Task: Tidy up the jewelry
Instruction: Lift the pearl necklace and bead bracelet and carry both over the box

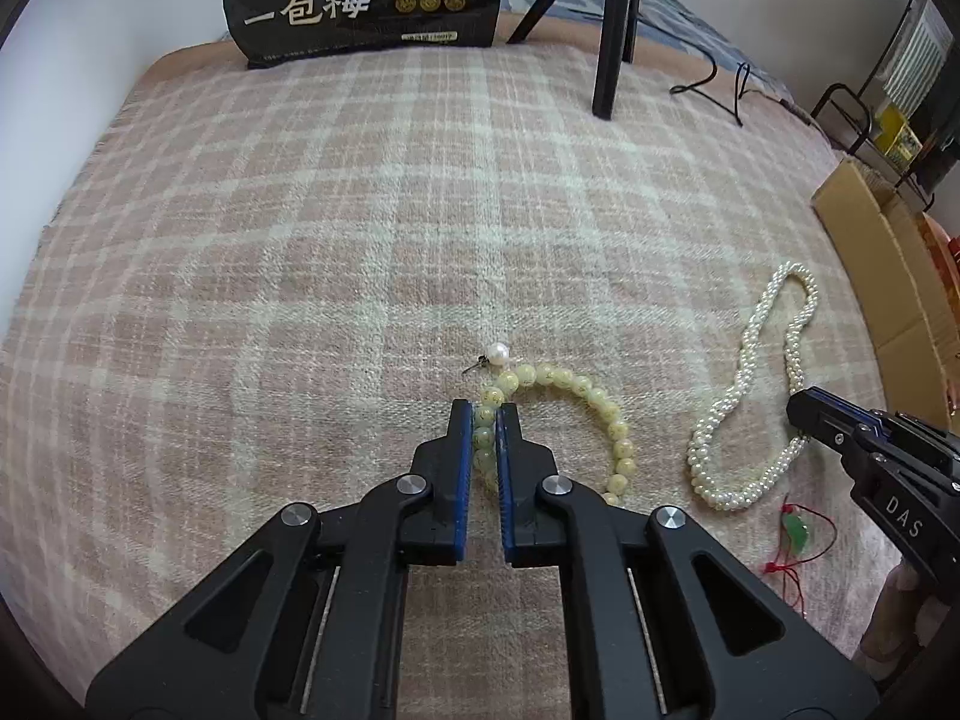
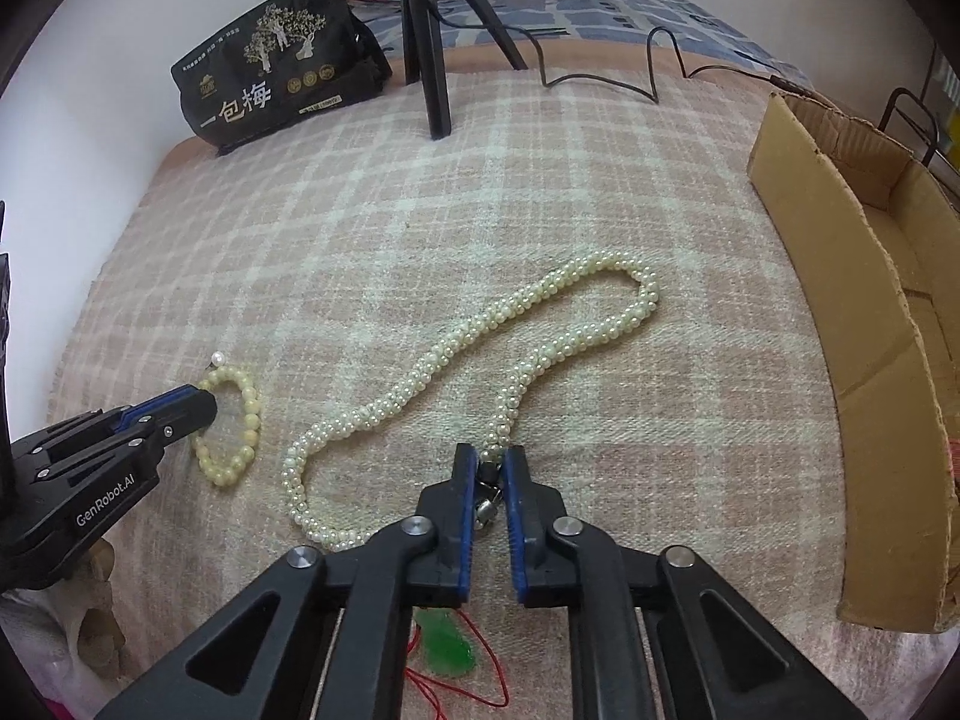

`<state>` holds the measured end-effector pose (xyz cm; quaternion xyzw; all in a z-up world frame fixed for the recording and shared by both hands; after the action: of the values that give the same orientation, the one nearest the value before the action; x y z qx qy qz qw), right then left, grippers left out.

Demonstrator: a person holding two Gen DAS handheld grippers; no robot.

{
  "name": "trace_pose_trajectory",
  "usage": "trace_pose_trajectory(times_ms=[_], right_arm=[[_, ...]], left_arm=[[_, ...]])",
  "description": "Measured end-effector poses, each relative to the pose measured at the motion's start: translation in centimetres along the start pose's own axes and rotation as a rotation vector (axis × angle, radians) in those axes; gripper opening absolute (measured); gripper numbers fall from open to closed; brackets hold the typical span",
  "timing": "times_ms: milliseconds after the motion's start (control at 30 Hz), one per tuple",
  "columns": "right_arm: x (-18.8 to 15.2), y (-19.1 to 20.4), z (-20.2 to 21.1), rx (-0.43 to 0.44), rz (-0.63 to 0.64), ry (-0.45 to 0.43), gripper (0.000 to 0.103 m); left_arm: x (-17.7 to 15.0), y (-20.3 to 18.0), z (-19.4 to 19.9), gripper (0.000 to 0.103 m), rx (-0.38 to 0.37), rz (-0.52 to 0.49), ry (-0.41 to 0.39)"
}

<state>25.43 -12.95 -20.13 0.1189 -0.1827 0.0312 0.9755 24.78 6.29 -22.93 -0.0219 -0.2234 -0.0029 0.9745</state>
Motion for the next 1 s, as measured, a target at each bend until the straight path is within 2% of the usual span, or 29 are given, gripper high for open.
trace_pose_trajectory(times_ms=[500, 1000], right_arm=[[1.7, 0.0, 6.5, 0.063, -0.017, -0.156, 0.006], [2.8, -0.3, 14.3, 0.103, -0.045, -0.322, 0.006]], left_arm=[[0.3, -1.0, 6.3, 0.005, -0.034, -0.016, -0.127], [0.6, -5.5, 16.2, 0.005, -0.02, -0.158, -0.374]])
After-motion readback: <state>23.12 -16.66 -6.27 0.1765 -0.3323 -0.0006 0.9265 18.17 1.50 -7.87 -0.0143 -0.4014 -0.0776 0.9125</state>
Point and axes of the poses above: each gripper's, at about its wrist camera, not at the fingertips, and z roughly against the way its jaws point, y to its left, x to its top, the point moved 5 cm from there along -z, roughly the way its jaws point, and after that the axes turned 9 degrees about -z, right-handed, at the moved point
